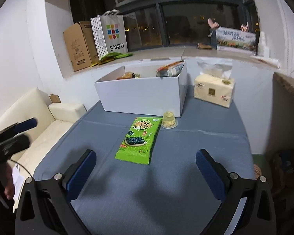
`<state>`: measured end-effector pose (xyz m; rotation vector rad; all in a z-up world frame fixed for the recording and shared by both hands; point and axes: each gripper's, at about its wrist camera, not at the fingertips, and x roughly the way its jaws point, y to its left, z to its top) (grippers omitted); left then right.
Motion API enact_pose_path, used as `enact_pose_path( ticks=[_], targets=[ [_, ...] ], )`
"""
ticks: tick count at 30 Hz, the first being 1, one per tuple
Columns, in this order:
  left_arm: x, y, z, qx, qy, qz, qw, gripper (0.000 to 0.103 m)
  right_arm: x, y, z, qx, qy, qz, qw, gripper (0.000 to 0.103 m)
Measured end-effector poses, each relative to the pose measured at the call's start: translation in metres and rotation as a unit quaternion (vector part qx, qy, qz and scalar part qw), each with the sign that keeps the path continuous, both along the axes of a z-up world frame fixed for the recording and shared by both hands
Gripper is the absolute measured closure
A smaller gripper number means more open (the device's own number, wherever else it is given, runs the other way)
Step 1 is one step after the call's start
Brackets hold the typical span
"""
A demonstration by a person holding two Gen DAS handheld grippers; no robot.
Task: Organize snacks
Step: 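Grasp second jelly cup with right tool while left tool grasps green seaweed pack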
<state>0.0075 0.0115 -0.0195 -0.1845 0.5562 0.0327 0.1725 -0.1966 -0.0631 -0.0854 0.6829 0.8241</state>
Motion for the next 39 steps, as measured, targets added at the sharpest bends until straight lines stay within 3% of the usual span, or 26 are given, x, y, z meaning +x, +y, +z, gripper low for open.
enact_pose_path(
  ticks=[12, 20, 22, 23, 24, 33, 39],
  targets=[
    [0.001, 0.007, -0.006, -0.009, 0.010, 0.002, 0.9999, 0.000, 0.112, 0.075, -0.029, -0.031, 0.053, -0.035, 0.997, 0.000],
    [0.001, 0.013, -0.013, -0.018, 0.019, 0.010, 0.9996, 0.000, 0.153, 0.104, -0.067, -0.060, 0.085, -0.068, 0.992, 0.001],
    [0.001, 0.014, -0.015, -0.019, 0.020, 0.010, 0.9996, 0.000, 0.157, 0.106, -0.073, -0.061, 0.090, -0.072, 0.991, 0.010],
    [0.001, 0.014, -0.015, -0.018, 0.021, 0.010, 0.9996, 0.000, 0.159, 0.107, -0.076, -0.062, 0.096, -0.072, 0.991, 0.031],
    [0.001, 0.014, -0.016, -0.018, 0.023, 0.011, 0.9995, 0.000, 0.160, 0.108, -0.079, -0.063, 0.102, -0.069, 0.990, 0.062],
    [0.011, 0.014, -0.024, -0.020, 0.041, 0.010, 0.9989, 0.000, 0.149, 0.091, -0.070, -0.054, 0.083, -0.070, 0.993, 0.068],
    [0.049, 0.003, -0.039, -0.016, 0.079, -0.005, 0.9967, 0.000, 0.128, 0.057, -0.052, -0.020, 0.079, -0.075, 0.994, 0.068]
  ],
)
